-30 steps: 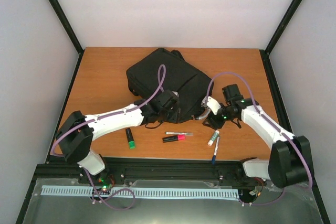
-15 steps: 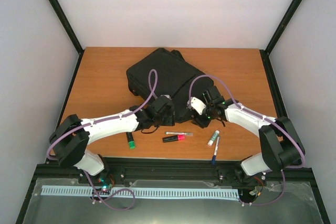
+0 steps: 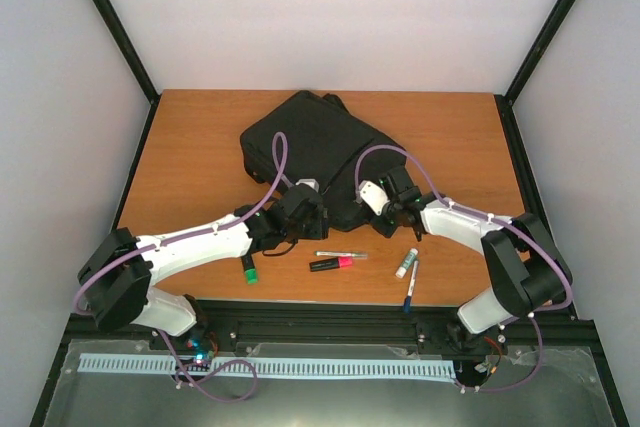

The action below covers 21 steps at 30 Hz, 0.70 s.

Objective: Pack the student bag
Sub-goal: Zip the student bag at the center of the board.

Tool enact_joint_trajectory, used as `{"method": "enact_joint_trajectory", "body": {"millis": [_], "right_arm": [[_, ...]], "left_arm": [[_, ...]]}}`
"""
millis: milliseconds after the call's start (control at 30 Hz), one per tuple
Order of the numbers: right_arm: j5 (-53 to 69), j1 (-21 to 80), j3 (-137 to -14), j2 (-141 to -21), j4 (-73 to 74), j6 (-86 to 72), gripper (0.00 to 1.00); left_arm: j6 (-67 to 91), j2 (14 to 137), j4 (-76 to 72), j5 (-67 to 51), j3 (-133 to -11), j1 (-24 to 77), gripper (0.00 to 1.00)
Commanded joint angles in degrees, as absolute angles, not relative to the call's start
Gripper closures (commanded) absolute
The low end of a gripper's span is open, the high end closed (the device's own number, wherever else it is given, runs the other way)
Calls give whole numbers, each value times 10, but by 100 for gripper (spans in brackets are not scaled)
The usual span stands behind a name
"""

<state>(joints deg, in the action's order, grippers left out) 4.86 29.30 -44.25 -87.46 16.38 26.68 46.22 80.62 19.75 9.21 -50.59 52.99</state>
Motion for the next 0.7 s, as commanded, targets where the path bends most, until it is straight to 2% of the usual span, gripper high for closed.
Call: {"method": "enact_joint_trajectory", "body": {"millis": [0,667], "right_arm": [[23,295,-432,-850,129,269,59],[1,295,-429,-881,139,283,70]], "left_arm": [[453,802,179,102,-508,528,41],[460,801,171,101,-498,528,40]]}}
